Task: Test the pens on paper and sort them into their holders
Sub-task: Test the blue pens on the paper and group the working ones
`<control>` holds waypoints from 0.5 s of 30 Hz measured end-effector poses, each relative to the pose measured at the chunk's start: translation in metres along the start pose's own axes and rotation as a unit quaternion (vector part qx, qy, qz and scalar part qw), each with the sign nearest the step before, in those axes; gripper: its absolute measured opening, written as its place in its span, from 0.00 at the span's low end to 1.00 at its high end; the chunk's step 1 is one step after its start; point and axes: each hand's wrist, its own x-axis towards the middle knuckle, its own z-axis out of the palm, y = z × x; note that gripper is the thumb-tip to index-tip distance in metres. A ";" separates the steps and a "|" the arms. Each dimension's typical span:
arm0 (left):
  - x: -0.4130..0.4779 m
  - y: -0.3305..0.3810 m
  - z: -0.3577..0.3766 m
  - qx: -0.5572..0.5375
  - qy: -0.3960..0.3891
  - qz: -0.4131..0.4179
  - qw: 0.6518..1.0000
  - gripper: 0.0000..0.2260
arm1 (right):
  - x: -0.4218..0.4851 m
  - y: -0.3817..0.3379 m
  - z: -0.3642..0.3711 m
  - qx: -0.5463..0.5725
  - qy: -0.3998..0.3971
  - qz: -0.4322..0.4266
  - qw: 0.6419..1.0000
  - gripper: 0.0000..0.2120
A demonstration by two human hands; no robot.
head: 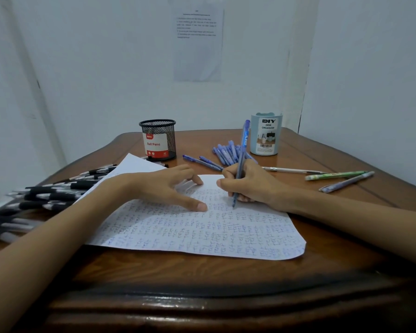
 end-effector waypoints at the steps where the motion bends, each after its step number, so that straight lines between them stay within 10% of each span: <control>1: 0.000 0.000 0.000 0.001 0.000 0.000 1.000 0.34 | -0.001 0.000 0.000 0.005 -0.002 0.000 1.000 0.18; 15: 0.000 0.000 0.000 0.004 0.000 0.000 1.000 0.34 | 0.002 0.002 -0.001 -0.005 0.010 -0.008 1.000 0.18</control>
